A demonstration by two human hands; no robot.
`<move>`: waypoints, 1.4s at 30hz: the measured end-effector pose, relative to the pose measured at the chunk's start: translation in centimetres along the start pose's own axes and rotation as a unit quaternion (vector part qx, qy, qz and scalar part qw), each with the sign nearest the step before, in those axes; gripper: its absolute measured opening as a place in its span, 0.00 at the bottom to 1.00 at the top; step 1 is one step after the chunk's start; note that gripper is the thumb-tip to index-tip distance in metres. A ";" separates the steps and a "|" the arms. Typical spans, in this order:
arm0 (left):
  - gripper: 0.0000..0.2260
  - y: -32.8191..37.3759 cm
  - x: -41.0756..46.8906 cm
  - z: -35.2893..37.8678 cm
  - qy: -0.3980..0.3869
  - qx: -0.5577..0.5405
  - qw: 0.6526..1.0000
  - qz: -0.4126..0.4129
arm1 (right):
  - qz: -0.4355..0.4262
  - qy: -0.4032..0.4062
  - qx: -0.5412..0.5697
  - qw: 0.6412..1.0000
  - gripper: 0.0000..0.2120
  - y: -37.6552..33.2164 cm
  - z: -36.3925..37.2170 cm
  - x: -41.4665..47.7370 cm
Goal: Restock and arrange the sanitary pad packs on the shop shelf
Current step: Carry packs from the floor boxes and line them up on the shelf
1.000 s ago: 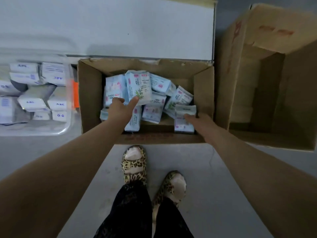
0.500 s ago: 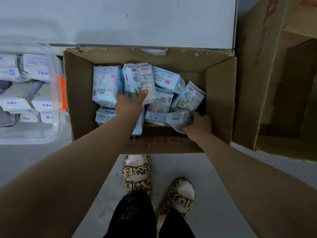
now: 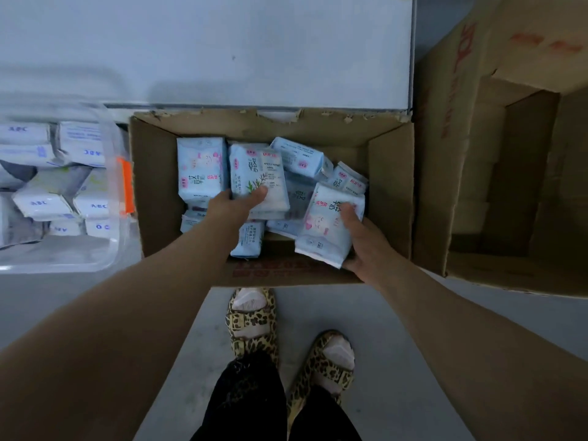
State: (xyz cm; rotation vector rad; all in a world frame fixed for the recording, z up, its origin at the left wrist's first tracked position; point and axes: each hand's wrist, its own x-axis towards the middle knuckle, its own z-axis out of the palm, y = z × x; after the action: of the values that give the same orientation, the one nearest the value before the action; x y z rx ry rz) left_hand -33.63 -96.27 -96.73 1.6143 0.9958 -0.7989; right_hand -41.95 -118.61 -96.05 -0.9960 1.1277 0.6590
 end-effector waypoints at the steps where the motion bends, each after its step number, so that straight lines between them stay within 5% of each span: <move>1: 0.25 0.3 -1.2 -0.5 -0.011 -0.006 1.000 -0.013 | 0.010 -0.018 0.011 1.000 0.23 -0.4 0.0 -1.2; 6: 0.20 3.4 -8.9 -4.1 -0.110 -0.150 0.981 -0.063 | 0.019 -0.086 0.034 0.996 0.26 -3.4 0.2 -8.5; 13: 0.20 11.0 -24.1 -8.3 -0.181 -0.201 0.963 0.000 | -0.035 -0.096 -0.010 0.995 0.24 -8.7 2.0 -23.4; 18: 0.24 17.5 -37.5 -11.7 -0.205 -0.192 0.957 0.070 | -0.066 -0.109 0.000 0.992 0.42 -11.9 3.3 -35.6; 25: 0.07 25.3 -54.4 -16.6 -0.195 -0.178 0.946 0.188 | -0.166 -0.173 -0.002 0.971 0.22 -18.5 5.0 -52.1; 34: 0.07 33.1 -68.6 -22.7 -0.223 -0.263 0.882 0.320 | -0.348 -0.235 -0.030 0.907 0.28 -28.3 9.7 -67.2; 42: 0.08 37.9 -76.0 -27.4 -0.171 -0.284 0.853 0.404 | -0.440 -0.255 -0.048 0.859 0.16 -34.1 14.6 -77.6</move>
State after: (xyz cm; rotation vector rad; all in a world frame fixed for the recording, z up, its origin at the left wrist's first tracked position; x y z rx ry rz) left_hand -32.03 -90.75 -7.71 1.1372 0.1870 -0.1543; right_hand -31.88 -116.72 -10.64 -1.1927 0.1035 0.1907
